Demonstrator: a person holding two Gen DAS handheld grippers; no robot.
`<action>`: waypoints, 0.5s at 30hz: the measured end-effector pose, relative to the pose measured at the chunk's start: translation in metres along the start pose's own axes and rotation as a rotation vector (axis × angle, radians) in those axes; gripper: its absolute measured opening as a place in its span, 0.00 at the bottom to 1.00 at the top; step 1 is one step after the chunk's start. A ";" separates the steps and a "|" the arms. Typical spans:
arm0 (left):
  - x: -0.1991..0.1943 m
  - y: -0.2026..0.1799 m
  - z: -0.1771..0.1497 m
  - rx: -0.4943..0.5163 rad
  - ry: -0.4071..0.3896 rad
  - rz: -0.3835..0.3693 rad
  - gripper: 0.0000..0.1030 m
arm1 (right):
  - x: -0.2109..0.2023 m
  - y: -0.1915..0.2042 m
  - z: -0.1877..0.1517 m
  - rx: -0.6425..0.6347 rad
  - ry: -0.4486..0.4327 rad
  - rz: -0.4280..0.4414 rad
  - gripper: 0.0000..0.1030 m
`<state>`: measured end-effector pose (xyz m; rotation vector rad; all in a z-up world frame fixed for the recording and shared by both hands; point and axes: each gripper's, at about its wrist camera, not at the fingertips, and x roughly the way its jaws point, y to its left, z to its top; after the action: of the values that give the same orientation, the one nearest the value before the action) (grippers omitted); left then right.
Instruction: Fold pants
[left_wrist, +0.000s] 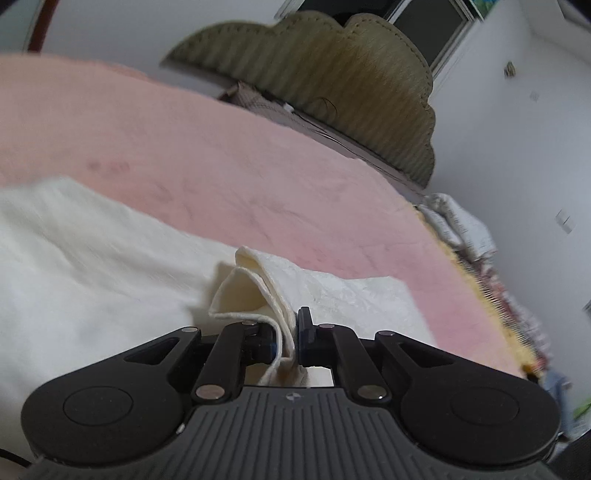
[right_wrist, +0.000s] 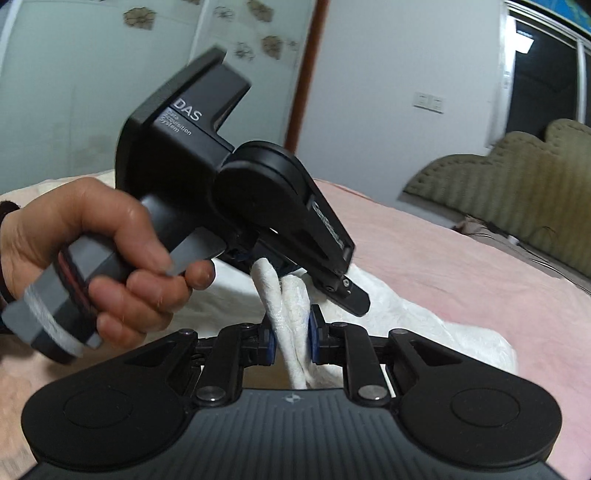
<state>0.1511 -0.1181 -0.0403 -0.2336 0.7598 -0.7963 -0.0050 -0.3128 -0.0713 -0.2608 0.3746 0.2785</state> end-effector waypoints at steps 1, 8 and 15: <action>-0.005 0.000 0.000 0.026 -0.014 0.033 0.08 | 0.004 0.004 0.003 -0.010 -0.002 0.014 0.16; -0.029 0.022 -0.005 0.111 -0.045 0.203 0.11 | 0.036 0.030 0.016 -0.046 -0.018 0.112 0.16; -0.023 0.026 -0.021 0.182 -0.038 0.262 0.17 | 0.025 0.021 0.013 -0.012 0.098 0.225 0.23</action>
<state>0.1407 -0.0819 -0.0556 0.0150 0.6613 -0.6060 0.0153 -0.2840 -0.0739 -0.2444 0.5000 0.4901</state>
